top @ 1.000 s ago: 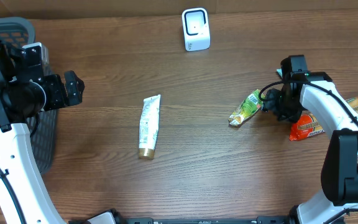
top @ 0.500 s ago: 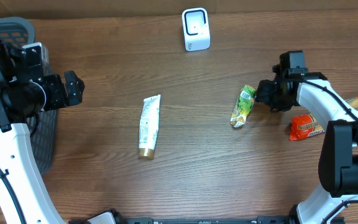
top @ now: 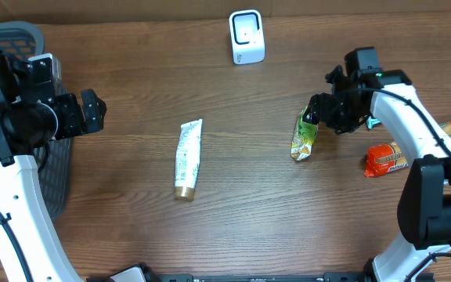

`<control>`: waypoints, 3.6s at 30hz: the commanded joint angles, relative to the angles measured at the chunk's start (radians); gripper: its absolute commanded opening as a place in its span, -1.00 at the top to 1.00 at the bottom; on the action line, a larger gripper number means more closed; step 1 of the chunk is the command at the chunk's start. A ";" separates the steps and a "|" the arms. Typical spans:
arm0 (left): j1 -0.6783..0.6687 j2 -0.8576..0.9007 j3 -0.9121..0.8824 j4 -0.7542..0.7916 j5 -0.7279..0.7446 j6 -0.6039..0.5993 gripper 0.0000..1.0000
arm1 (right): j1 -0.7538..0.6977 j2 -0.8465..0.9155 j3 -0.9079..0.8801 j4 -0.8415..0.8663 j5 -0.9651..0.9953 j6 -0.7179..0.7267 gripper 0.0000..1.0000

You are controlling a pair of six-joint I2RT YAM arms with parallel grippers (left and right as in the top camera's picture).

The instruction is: Scan the item barcode

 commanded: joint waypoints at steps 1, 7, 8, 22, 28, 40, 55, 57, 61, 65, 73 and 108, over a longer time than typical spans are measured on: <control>0.003 0.002 0.014 0.000 0.015 0.015 -0.99 | -0.012 -0.012 0.023 -0.042 0.033 -0.005 -0.54; 0.003 0.002 0.014 0.000 0.015 0.015 -0.99 | 0.018 -0.011 -0.072 0.014 0.034 -0.002 -0.62; 0.003 0.002 0.014 0.000 0.015 0.015 -0.99 | 0.027 -0.010 -0.092 0.039 0.032 -0.002 -0.62; 0.003 0.002 0.014 0.000 0.015 0.015 -0.99 | 0.060 -0.010 -0.266 0.273 0.043 -0.002 0.17; 0.003 0.002 0.014 0.000 0.015 0.015 -0.99 | 0.061 -0.011 -0.184 0.184 0.089 -0.002 0.93; 0.003 0.002 0.014 0.000 0.015 0.015 -0.99 | 0.337 0.007 0.087 -0.225 0.943 0.369 0.93; 0.003 0.003 0.014 0.000 0.015 0.015 -0.99 | 0.492 0.254 0.087 -0.280 1.146 0.422 0.93; 0.003 0.003 0.014 0.000 0.015 0.015 -0.99 | 0.492 0.254 0.087 -0.272 1.113 0.417 0.93; 0.003 0.003 0.014 0.000 0.015 0.015 -0.99 | 0.492 0.257 0.087 -0.254 1.045 0.414 0.93; 0.003 0.003 0.014 0.000 0.015 0.015 -0.99 | 0.492 0.257 0.087 -0.243 0.953 0.361 0.47; 0.003 0.003 0.014 0.000 0.015 0.015 -0.99 | 0.492 0.257 0.103 -0.239 0.789 0.249 0.02; 0.003 0.003 0.014 0.000 0.015 0.015 -0.99 | 0.205 0.091 -0.066 -0.071 0.289 -0.063 -0.89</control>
